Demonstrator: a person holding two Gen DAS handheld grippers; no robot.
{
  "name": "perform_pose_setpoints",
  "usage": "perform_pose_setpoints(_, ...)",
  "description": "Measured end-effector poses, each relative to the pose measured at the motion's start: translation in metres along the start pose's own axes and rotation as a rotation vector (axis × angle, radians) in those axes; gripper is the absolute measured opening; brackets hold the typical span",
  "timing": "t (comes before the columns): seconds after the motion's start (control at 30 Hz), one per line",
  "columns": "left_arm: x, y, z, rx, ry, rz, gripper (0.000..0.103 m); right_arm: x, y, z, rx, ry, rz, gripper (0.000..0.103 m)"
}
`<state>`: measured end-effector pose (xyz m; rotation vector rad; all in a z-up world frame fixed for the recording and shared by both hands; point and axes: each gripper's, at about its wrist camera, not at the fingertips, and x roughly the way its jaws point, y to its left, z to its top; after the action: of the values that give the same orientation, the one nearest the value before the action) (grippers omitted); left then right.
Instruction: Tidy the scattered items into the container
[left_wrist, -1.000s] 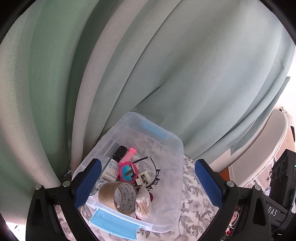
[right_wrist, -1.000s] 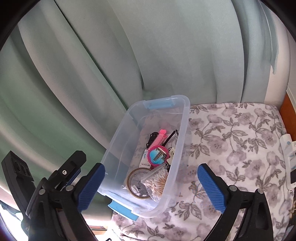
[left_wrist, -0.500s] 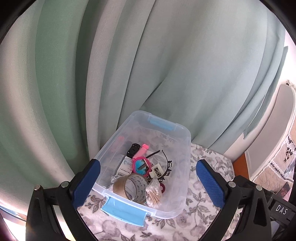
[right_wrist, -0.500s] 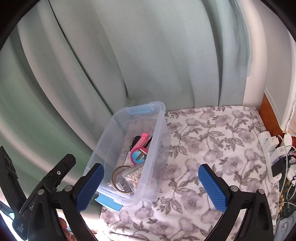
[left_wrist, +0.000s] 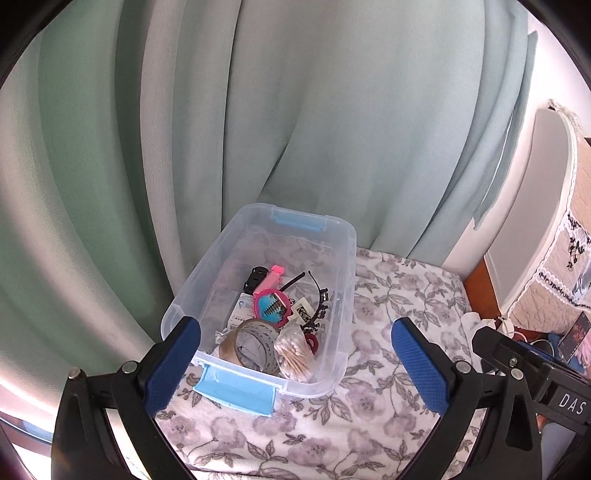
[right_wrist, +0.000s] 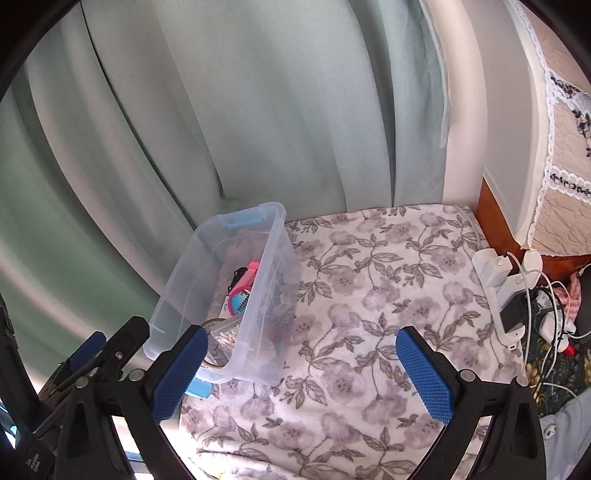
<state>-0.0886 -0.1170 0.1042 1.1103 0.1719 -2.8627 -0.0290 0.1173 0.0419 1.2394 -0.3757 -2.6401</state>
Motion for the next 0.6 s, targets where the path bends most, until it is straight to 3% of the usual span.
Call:
perform_pose_setpoints(0.43,-0.010,-0.018,-0.002,0.069,0.053,0.056,0.103,-0.016,-0.002,-0.005,-0.014,0.016,-0.041,0.103)
perform_pose_setpoints(0.6,-0.016,-0.020,0.001,0.081,0.052,0.041,0.103,-0.022,-0.002,-0.004,-0.013,0.017,-0.049,0.103)
